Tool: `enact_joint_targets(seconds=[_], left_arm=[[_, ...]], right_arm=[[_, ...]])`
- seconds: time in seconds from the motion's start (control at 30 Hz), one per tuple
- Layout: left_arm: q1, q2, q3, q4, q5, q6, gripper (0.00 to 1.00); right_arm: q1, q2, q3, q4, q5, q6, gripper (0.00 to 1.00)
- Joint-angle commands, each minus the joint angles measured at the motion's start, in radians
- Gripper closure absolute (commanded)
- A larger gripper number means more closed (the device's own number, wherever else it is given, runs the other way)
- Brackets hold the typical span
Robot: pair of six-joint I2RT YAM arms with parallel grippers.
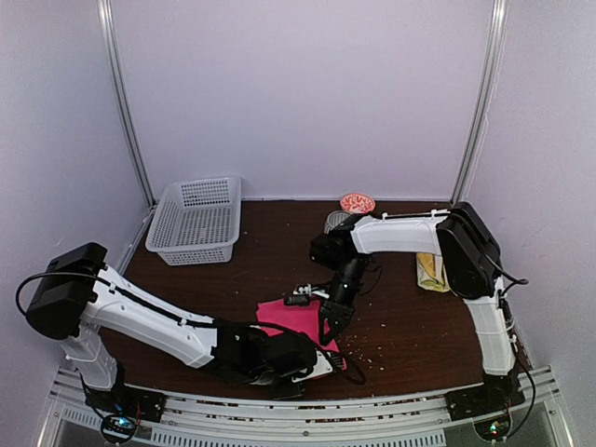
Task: Roll the towels
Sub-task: Roll the towel at the center of the board.
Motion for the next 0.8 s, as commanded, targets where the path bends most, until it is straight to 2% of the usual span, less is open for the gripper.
enact_joint_targets(seconds=[0.0, 0.13, 0.23, 0.43, 0.57, 0.77], left_arm=[[-0.001, -0.031, -0.027, 0.036, 0.042, 0.003, 0.9], [-0.001, -0.026, -0.018, 0.034, 0.04, 0.013, 0.91], [-0.001, -0.035, -0.021, 0.036, 0.041, 0.014, 0.91], [-0.001, -0.062, -0.013, 0.037, 0.071, 0.005, 0.92], [-0.001, -0.068, -0.009, 0.045, 0.138, -0.014, 0.92], [0.061, -0.052, -0.05, 0.098, 0.314, -0.056, 0.94]], right_arm=[[-0.037, -0.02, 0.105, 0.057, 0.062, 0.053, 0.68], [-0.033, 0.084, 0.227, 0.09, 0.03, 0.115, 0.7], [-0.032, 0.14, 0.249, 0.147, 0.038, 0.164, 0.71], [-0.059, 0.16, 0.191, 0.36, 0.291, 0.347, 0.74], [-0.089, 0.146, 0.185, 0.413, 0.411, 0.398, 0.76], [-0.08, 0.109, 0.208, 0.338, 0.198, 0.304, 0.74]])
